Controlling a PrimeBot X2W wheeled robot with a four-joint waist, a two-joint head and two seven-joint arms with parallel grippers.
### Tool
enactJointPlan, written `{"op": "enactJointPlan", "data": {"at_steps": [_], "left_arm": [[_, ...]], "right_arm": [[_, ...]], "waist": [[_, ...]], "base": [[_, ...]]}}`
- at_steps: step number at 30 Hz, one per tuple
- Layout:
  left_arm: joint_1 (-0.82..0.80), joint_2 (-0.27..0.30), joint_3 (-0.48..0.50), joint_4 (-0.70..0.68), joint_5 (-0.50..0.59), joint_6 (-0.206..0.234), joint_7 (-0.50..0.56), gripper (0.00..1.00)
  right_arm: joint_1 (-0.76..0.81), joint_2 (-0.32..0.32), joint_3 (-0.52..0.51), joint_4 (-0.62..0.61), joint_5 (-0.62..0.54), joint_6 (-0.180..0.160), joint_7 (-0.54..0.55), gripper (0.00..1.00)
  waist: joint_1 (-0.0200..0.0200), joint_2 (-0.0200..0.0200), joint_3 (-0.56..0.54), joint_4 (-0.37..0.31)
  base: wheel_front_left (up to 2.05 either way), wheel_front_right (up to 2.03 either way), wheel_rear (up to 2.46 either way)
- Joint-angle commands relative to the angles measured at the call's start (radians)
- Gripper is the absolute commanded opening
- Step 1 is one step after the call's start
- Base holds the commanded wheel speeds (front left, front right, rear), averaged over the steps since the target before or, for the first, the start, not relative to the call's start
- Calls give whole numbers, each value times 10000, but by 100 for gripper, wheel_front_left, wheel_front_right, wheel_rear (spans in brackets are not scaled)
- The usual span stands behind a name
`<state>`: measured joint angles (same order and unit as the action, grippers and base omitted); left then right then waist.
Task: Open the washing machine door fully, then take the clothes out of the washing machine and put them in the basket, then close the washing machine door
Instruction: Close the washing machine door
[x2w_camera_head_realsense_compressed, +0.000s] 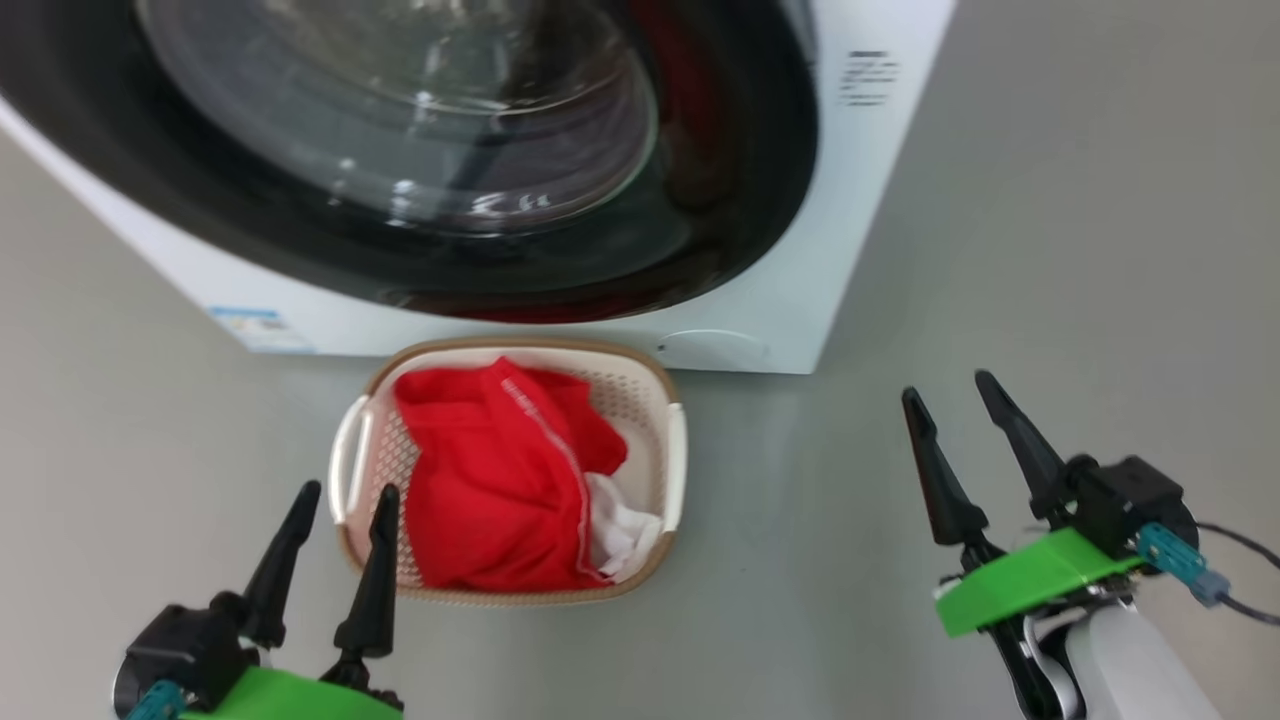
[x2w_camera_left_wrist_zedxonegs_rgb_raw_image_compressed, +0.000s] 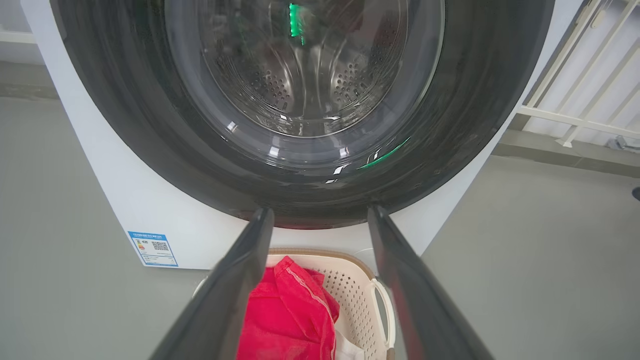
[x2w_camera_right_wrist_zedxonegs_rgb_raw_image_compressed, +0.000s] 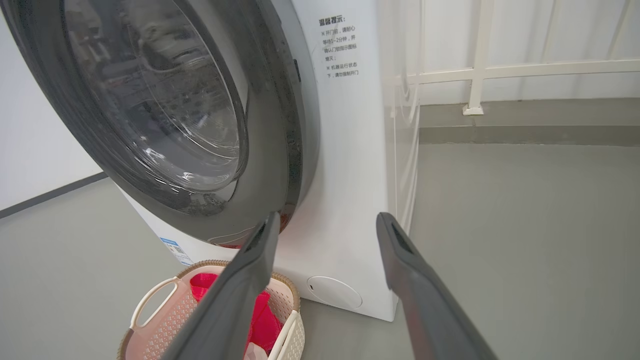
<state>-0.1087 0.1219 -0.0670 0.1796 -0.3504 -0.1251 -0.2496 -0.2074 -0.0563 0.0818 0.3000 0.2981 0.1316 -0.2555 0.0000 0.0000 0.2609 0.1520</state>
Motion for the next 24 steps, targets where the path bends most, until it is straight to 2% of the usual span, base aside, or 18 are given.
{"op": "enactJointPlan", "data": {"at_steps": [1, 14, 24], "left_arm": [[87, 282, 388, -202, -58, -56, -122, 100], [730, 469, 936, -421, -94, -56, -122, 100], [1164, 378, 1333, -626, 101, -56, -122, 100]], "right_arm": [[134, 56, 189, -281, -4, -9, -63, 100], [1357, 59, -275, -672, -28, -9, -63, 100], [2044, 59, -684, -894, -42, -9, -63, 100]], "waist": [[0, 0, -281, -410], [0, 0, -721, -1564], [0, 0, -999, -1868]], "base": [[0, 0, 0], [0, 0, 0], [0, 0, 0]]}}
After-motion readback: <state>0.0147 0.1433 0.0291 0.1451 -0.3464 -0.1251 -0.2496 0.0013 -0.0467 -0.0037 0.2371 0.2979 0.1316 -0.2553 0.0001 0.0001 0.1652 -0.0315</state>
